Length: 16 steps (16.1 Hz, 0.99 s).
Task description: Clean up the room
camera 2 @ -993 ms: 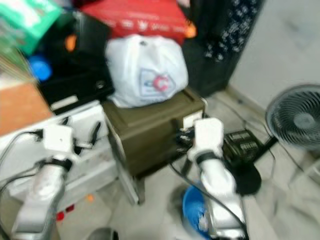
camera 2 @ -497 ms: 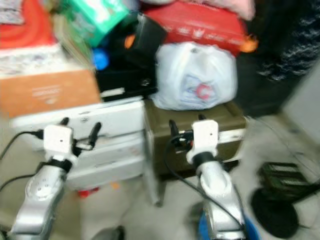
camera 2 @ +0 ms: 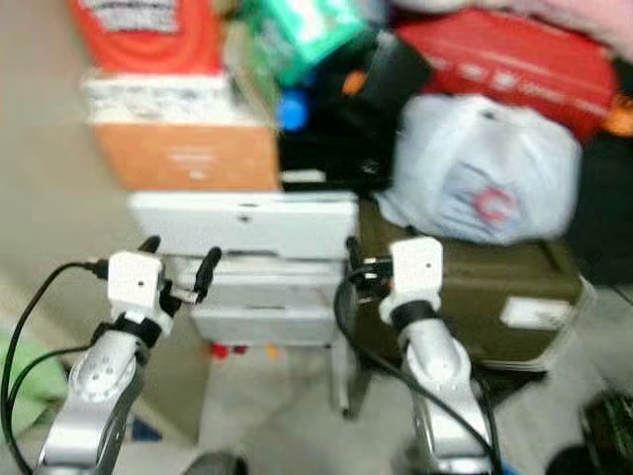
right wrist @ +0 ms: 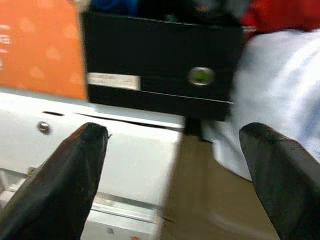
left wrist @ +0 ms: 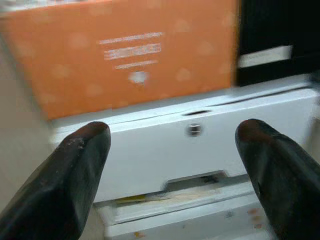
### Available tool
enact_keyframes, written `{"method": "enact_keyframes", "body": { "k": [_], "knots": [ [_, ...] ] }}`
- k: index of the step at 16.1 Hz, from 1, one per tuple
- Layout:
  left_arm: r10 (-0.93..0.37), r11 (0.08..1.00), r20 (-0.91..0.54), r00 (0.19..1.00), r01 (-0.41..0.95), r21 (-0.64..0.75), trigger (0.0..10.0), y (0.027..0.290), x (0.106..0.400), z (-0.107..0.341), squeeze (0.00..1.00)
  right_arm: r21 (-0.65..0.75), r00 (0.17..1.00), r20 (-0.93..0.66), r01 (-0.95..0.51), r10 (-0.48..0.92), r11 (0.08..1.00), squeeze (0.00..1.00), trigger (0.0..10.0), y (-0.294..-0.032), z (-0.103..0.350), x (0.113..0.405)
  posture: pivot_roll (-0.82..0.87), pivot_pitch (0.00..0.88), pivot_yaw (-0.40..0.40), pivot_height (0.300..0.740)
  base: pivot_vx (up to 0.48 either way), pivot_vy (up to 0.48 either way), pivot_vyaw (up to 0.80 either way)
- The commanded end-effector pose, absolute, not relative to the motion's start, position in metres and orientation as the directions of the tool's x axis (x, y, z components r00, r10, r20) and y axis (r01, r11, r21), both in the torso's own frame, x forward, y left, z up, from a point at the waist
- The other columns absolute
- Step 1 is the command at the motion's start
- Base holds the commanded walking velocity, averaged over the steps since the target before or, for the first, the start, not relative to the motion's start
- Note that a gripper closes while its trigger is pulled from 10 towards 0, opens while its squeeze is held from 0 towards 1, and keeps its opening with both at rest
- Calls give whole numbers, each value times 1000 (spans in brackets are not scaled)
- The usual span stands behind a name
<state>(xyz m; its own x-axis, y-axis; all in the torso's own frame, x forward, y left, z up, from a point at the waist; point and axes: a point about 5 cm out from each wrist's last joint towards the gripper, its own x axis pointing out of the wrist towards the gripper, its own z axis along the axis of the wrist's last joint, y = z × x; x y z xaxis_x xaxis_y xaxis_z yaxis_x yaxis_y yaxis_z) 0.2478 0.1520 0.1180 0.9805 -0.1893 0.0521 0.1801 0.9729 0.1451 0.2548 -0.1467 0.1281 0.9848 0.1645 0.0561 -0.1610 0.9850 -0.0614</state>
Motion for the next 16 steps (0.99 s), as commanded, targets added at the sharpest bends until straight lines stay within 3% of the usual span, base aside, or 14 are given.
{"method": "enact_keyframes", "body": {
  "k": [1, 6, 11, 16],
  "knots": [
    [-184, 972, 47, 982, 174, 158, 10000, 157, 245, 118, 0, -55, 987, 53, -150, 153, 987, 0, 10000, -147, 128, 253, -48, 16, -55, 740, 0, 0, 800],
    [-147, 971, 2, 989, 144, 189, 10000, 177, 223, 115, 0, -90, 997, -23, -79, 77, 993, 0, 10000, -173, 116, 219, -38, 46, -53, 740, 0, 0, 800],
    [-134, 969, -5, 991, 132, 208, 10000, 183, 216, 118, 0, -153, 993, -82, -99, 87, 983, 0, 10000, -189, 114, 200, -44, 69, -53, 740, 0, 0, 800],
    [-175, 966, -61, 983, 183, 184, 10000, 174, 213, 107, 0, -155, 983, -128, -150, 131, 976, 0, 10000, -178, 115, 203, -64, 35, -13, 740, 0, 0, 800]
  ]
}}
